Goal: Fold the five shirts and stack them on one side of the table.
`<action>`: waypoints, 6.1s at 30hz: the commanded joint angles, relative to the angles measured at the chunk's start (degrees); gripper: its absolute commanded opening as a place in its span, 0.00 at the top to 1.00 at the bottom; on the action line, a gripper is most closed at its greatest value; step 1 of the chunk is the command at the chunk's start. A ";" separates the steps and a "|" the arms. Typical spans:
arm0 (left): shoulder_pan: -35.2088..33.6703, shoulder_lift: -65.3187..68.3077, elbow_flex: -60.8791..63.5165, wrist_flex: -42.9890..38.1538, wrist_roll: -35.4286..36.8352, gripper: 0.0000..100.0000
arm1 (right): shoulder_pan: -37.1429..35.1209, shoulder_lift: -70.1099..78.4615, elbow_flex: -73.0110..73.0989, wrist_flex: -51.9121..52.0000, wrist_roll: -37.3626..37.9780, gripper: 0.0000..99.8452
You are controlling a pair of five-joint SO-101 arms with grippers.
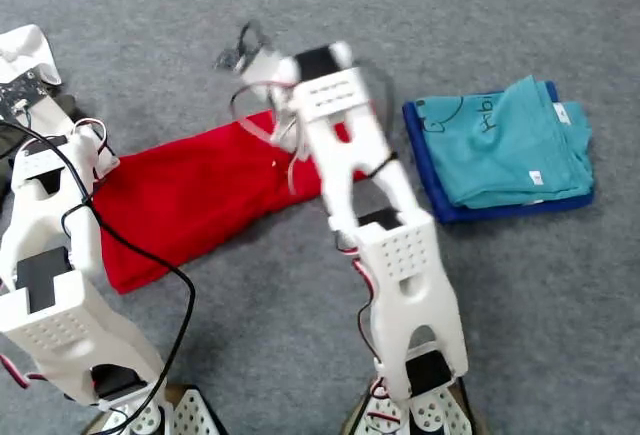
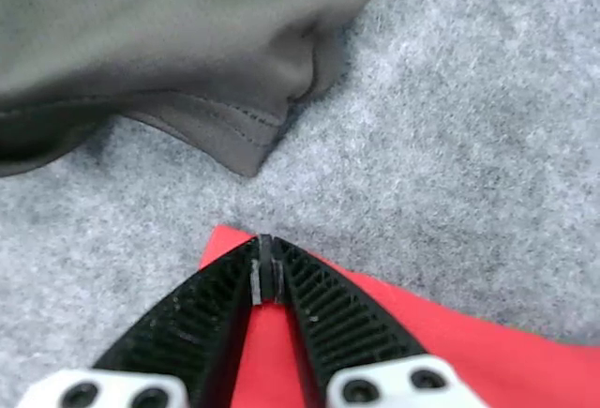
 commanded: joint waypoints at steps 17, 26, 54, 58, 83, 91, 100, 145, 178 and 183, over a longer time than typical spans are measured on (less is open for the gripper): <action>-8.00 -13.05 -13.80 24.26 -7.65 0.98 | 15.34 23.52 -25.27 -20.31 -15.38 1.00; -11.16 -19.47 -16.88 45.71 -13.80 0.98 | 15.96 29.49 -36.00 -18.55 -15.38 1.00; -12.04 -31.34 16.26 29.71 -12.75 0.77 | 17.89 31.08 -35.91 -22.15 -15.03 1.00; -9.49 -31.25 14.86 31.47 -9.93 0.77 | 17.80 31.25 -35.91 -22.15 -13.71 1.00; -7.82 -12.35 13.63 18.46 -9.67 0.81 | 18.24 31.25 -35.91 -22.33 -13.71 1.00; -5.01 -12.26 14.24 19.08 -9.67 0.87 | 18.24 31.25 -35.91 -22.33 -13.71 1.00; -2.99 -11.82 14.33 18.90 -11.87 0.99 | 18.42 31.25 -36.00 -22.33 -13.71 1.00; 37.89 -8.22 -36.57 39.74 2.11 0.98 | 28.70 25.54 -35.91 -24.70 -22.24 1.00; 51.34 35.82 -94.51 43.34 8.44 0.98 | 32.92 25.63 -36.00 -26.46 -24.79 1.00; 51.43 37.93 -95.03 43.08 8.53 0.98 | 33.01 25.71 -36.00 -26.90 -24.79 1.00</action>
